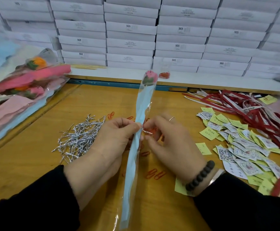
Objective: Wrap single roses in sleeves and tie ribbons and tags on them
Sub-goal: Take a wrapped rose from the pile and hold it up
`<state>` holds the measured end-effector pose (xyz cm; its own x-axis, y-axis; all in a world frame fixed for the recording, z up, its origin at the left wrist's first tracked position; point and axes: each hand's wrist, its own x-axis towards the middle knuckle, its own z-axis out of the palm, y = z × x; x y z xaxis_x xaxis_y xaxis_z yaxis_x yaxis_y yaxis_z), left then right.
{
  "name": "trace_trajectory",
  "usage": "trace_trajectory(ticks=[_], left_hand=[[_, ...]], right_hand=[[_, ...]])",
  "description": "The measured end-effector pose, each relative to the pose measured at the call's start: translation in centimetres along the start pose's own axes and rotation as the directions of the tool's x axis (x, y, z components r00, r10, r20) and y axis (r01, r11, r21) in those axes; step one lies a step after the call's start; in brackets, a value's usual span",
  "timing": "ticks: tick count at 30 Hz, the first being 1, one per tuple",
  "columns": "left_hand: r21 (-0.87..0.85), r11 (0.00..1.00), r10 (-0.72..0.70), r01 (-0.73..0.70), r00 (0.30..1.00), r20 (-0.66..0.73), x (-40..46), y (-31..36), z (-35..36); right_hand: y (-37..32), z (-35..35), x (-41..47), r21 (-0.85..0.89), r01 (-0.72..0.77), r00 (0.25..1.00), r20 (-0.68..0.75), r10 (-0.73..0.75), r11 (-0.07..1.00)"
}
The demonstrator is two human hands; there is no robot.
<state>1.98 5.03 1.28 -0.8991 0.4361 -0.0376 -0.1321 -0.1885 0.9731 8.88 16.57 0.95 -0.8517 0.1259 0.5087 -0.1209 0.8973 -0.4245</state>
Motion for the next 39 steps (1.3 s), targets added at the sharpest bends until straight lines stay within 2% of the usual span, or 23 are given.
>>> trace_trajectory(ticks=[3,4,6,7,8,10,11,12,14,16,19,23,27,30,34,39], left_hand=[[-0.005,1.000,-0.012,0.013,1.000,0.018,-0.2,-0.2,0.1],[-0.008,1.000,-0.019,0.019,1.000,0.023,-0.2,-0.2,0.2],[-0.012,1.000,-0.024,0.024,0.999,0.032,-0.2,-0.2,0.2],[-0.011,1.000,-0.018,0.018,0.999,0.036,-0.2,-0.2,0.3],[-0.011,1.000,-0.008,0.009,0.999,0.040,-0.1,-0.2,0.3],[-0.016,1.000,0.001,0.000,0.999,0.051,-0.1,-0.2,0.4],[-0.023,1.000,-0.004,0.005,0.998,0.060,-0.1,-0.2,0.4],[-0.030,0.999,-0.010,0.013,0.997,0.071,-0.2,-0.2,0.4],[-0.047,0.998,-0.025,0.029,0.996,0.082,-0.2,-0.3,0.4],[-0.064,0.997,-0.032,0.038,0.995,0.098,-0.4,-0.3,0.6],[-0.052,0.998,-0.032,0.038,0.993,0.115,-0.6,-0.4,0.8],[-0.036,0.999,-0.009,0.012,0.996,0.084,-0.5,0.1,0.6],[-0.102,0.994,-0.029,0.033,0.999,0.043,-0.3,0.3,0.2],[-0.094,0.995,-0.027,0.029,0.999,0.024,0.1,0.3,-0.1],[-0.070,0.997,-0.035,0.033,0.999,-0.031,0.3,0.0,-0.3],[-0.076,0.996,-0.059,0.053,0.995,-0.082,0.6,-0.1,-0.6]], right_hand=[[-0.1,0.1,-0.2,-0.140,0.075,0.997,-0.006,-0.077,0.987],[-0.2,0.1,-0.1,-0.107,0.051,0.998,-0.020,-0.053,0.993],[-0.2,-0.1,0.2,0.161,-0.129,0.991,-0.007,0.132,0.978],[-0.2,-0.2,0.3,0.360,-0.252,0.967,0.060,0.247,0.898],[-0.1,-0.2,0.5,0.541,-0.363,0.930,0.158,0.333,0.759],[0.0,-0.1,0.7,0.761,-0.516,0.842,0.365,0.397,0.394],[0.0,-0.1,0.7,0.798,-0.555,0.804,0.444,0.394,0.233],[0.0,0.0,0.7,0.805,-0.579,0.777,0.496,0.388,0.129],[-0.1,0.1,0.7,0.785,-0.616,0.741,0.547,0.389,0.071],[-0.1,0.1,0.6,0.753,-0.648,0.726,0.564,0.394,0.114],[-0.2,0.1,0.5,0.722,-0.655,0.739,0.553,0.384,0.222],[-0.3,-0.5,0.7,0.651,-0.604,0.797,0.486,0.359,0.460],[-0.1,-1.6,1.1,0.479,-0.570,0.813,0.445,0.375,0.667],[0.9,-2.5,1.3,0.417,-0.543,0.836,0.356,0.418,0.729],[2.7,-3.5,1.6,0.363,-0.568,0.823,0.287,0.491,0.739],[6.9,-6.2,1.5,0.035,-0.530,0.848,0.047,0.528,0.847]])
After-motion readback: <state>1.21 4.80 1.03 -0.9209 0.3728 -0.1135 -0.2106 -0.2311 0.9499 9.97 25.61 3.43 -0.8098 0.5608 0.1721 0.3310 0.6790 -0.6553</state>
